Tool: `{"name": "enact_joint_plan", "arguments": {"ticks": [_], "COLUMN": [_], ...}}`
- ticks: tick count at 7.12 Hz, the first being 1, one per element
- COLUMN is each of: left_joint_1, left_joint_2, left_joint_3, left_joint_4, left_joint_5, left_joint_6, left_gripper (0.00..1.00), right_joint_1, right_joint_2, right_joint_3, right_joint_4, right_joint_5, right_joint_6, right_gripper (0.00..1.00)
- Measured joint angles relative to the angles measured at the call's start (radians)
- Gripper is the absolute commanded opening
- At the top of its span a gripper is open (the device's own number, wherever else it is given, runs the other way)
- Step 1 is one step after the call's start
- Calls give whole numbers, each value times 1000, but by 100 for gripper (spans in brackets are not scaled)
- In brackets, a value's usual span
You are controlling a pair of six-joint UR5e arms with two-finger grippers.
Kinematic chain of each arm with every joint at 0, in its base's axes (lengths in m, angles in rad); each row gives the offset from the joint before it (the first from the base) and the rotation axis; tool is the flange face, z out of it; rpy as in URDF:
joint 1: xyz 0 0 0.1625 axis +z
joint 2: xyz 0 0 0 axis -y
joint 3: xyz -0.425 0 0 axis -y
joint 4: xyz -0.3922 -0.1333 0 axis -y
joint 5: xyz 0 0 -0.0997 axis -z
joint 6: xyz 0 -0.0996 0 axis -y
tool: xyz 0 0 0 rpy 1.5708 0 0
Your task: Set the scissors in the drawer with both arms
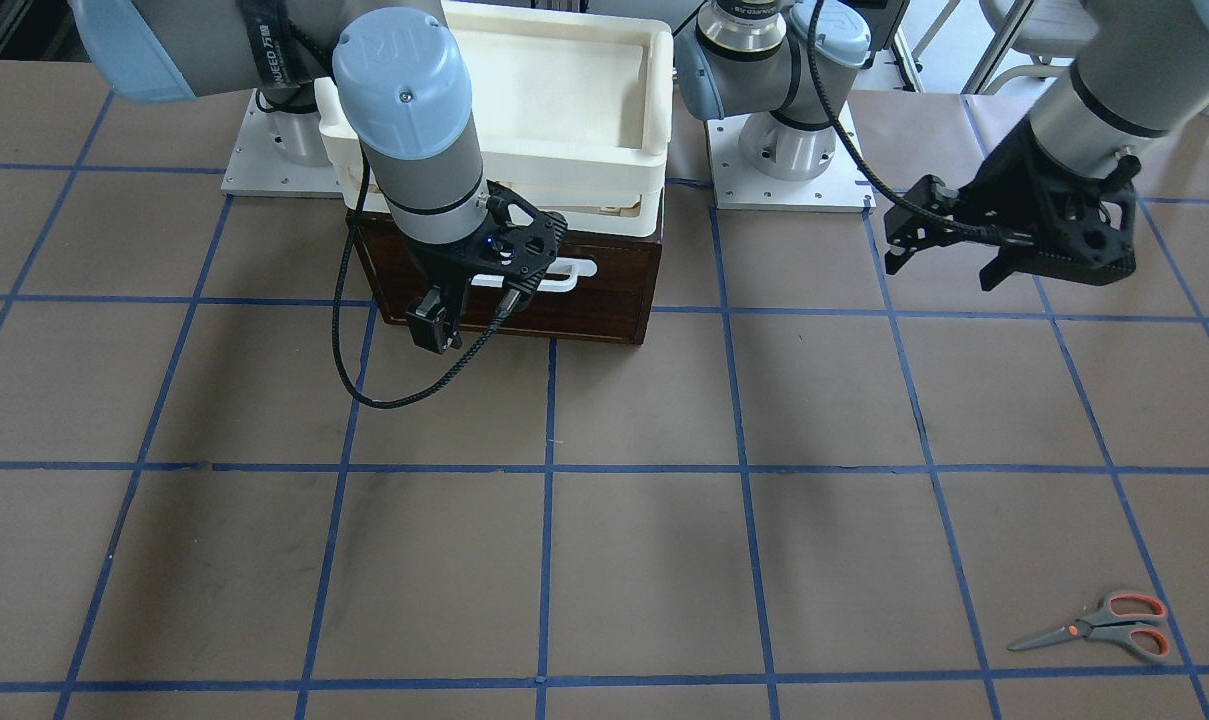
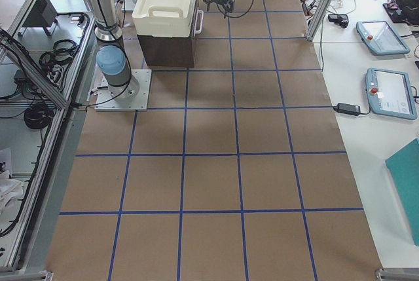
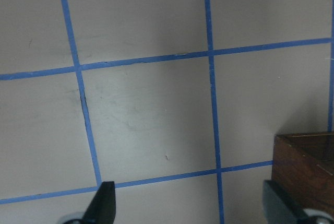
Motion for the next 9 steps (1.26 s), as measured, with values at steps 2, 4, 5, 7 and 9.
{"name": "enact_joint_plan", "arguments": {"ticks": [2,4,5,7,9], "left_joint_1": [129,268,302,318,314], "left_joint_2": [-72,-153,-211,-331,-443], "left_joint_3": [-18,-74,-84,-37,83], "left_joint_4": [37,217,371,562,590], "left_joint_5": [13,17,15,3,-22], "left_joint_6": [294,579,726,1048,1179], "left_gripper": [100,100,100,100,99], "right_joint_1": [3,5,5,6,26], "right_joint_2": [3,4,4,12,41], "right_joint_3": [23,39,45,57,71], "right_joint_4": [2,10,11,1,-30], "right_joint_5": [0,3,4,24,36], "right_joint_6": [-162,-259,-268,-271,-234], "right_gripper": [100,100,100,100,100]}}
